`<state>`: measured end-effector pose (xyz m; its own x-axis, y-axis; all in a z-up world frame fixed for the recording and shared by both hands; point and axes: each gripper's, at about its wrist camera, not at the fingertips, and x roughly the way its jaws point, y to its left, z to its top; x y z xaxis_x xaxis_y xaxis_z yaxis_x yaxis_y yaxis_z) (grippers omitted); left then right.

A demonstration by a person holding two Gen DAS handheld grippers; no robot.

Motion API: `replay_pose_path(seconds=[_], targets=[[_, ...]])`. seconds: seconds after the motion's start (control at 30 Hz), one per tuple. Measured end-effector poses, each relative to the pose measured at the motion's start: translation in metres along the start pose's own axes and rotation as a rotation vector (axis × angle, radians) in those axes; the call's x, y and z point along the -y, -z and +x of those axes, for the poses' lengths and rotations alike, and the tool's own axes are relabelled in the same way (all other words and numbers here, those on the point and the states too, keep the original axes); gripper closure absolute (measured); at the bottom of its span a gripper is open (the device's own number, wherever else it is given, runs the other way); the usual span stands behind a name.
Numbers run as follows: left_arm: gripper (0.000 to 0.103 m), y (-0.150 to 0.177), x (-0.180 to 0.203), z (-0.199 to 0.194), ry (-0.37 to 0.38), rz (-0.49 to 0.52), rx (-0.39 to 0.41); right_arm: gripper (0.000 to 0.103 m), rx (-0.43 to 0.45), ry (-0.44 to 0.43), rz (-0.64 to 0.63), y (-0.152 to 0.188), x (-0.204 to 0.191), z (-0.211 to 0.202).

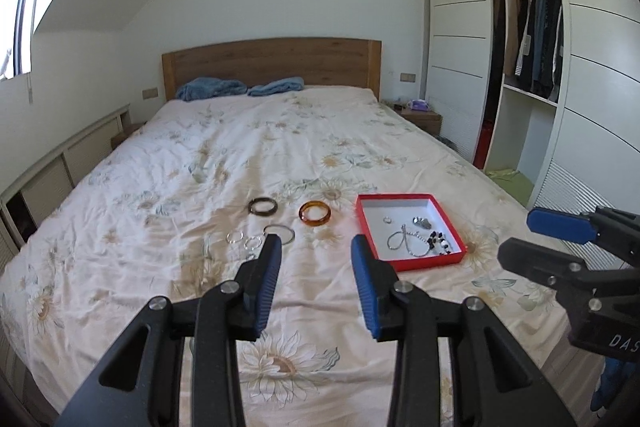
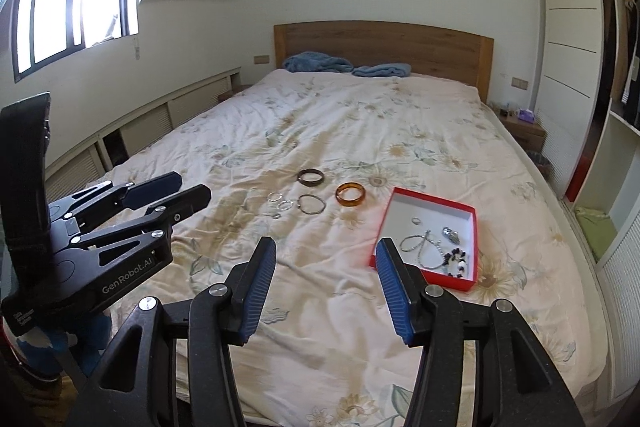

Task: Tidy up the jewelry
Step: 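Withdraw both tools and move them toward the remaining rings and bangles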

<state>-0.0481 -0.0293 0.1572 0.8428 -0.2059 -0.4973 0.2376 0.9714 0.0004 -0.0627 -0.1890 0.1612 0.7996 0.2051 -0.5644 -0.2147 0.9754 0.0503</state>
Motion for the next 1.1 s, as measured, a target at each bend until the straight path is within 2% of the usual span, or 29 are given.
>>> replay_pose_path(seconds=[0.23, 0.43, 0.6, 0.77, 0.9, 1.1], targets=[[0.068, 0.014, -0.026, 0.041, -0.017, -0.029, -0.081, 0.051, -0.046, -0.027, 0.009, -0.002, 0.001, 0.038], [0.067, 0.047, -0.073, 0.104, -0.058, -0.132, -0.209, 0.051, -0.113, -0.063, 0.045, 0.0, 0.013, 0.105], [0.067, 0.066, -0.107, 0.157, -0.101, -0.187, -0.279, 0.051, -0.159, -0.083, 0.07, 0.004, 0.024, 0.165], [0.067, 0.069, -0.127, 0.207, -0.091, -0.203, -0.328, 0.051, -0.229, -0.118, 0.079, 0.004, 0.033, 0.232], [0.067, 0.064, -0.138, 0.248, -0.051, -0.223, -0.343, 0.051, -0.267, -0.152, 0.076, 0.002, 0.033, 0.275], [0.067, 0.06, -0.141, 0.302, -0.005, -0.196, -0.362, 0.051, -0.305, -0.199, 0.071, -0.001, 0.028, 0.337]])
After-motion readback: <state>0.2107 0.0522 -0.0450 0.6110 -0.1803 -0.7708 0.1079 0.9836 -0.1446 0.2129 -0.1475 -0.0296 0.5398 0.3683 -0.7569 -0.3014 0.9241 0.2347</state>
